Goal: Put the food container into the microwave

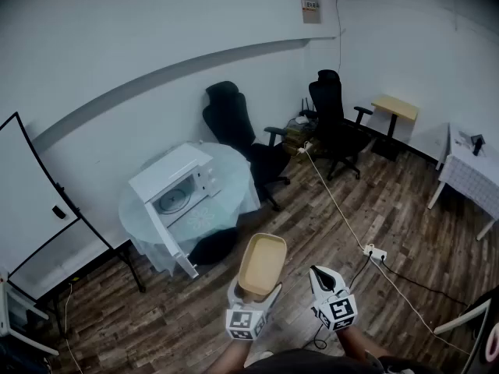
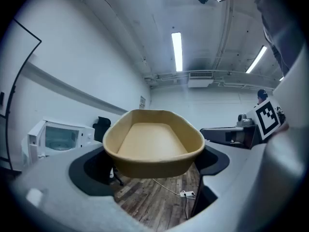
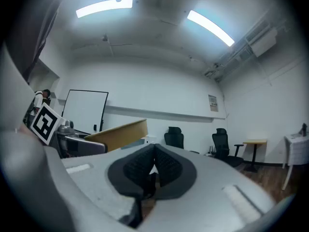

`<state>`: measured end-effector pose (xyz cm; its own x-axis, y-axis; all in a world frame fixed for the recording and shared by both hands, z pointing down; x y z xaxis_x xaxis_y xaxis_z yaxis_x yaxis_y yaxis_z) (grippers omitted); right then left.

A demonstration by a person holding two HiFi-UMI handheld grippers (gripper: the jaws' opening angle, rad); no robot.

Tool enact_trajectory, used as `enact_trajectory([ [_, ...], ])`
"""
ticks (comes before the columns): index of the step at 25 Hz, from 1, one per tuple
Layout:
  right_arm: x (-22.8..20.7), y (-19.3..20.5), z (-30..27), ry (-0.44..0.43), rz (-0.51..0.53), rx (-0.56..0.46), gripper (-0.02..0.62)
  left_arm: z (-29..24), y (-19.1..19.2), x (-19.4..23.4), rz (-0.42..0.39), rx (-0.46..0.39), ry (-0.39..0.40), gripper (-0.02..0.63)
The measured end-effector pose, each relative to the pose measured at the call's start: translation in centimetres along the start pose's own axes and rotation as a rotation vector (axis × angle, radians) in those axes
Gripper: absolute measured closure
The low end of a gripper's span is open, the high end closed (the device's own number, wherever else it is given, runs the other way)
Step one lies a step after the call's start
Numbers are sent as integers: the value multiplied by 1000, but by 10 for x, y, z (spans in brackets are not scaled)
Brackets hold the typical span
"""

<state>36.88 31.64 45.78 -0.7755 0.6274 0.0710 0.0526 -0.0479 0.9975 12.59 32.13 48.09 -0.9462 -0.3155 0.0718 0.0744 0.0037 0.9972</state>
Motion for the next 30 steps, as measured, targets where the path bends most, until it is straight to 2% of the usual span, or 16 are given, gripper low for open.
enact_trajectory([
  [8, -1, 2, 0, 0, -9, 3, 594, -6, -3, -1, -19, 4, -3, 83],
  [20, 19, -2, -23, 33, -41, -41, 595, 1, 7, 34, -13, 29, 10, 83],
  [30, 56, 6, -38, 39, -5, 23, 595, 11, 15, 64, -9, 40, 36, 83],
])
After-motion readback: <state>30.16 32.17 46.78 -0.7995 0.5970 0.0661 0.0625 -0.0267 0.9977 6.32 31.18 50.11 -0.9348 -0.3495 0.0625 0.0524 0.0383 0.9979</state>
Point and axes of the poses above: the fingertips, and each gripper's own axes: z backward along the fingers, x to its left, y out of its underside, the point moved 10 cm from there along z, backward along the fingers, and after that the axes turned 8 degrees about -y, right-handed, at the moved point
